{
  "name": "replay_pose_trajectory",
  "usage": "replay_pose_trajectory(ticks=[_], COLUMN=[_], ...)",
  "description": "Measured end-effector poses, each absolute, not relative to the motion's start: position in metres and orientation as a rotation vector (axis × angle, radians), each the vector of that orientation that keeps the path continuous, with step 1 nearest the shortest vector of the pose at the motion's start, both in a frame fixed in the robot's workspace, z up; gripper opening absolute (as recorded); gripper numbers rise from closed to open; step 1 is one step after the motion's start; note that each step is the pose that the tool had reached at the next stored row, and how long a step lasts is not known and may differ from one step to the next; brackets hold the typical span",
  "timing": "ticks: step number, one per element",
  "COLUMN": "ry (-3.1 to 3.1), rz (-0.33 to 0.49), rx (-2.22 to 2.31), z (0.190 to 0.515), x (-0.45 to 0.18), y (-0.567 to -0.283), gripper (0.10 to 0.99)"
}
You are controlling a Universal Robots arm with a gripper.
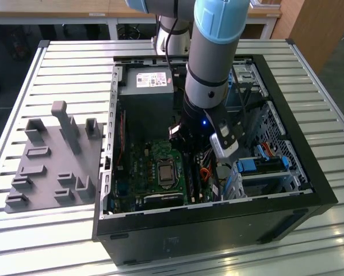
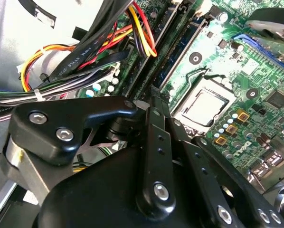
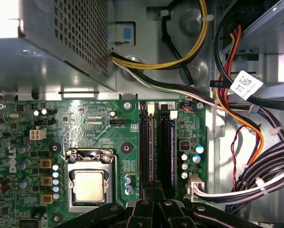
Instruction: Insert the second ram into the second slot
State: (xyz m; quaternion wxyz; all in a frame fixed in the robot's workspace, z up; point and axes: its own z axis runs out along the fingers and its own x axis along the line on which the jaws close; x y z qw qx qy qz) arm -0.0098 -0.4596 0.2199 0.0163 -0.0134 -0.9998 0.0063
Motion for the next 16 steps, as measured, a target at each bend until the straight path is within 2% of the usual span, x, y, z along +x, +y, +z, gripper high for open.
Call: replay_pose_trajectory(ticks=[9, 16], ry=[-3.108, -3.109], rz=[0.023, 0.015], rx=[-0.042, -0.042], z=[0.214, 0.227], x=[-0.010, -0.010], y=[-0.459, -0.459], gripper=[0.106, 0.106])
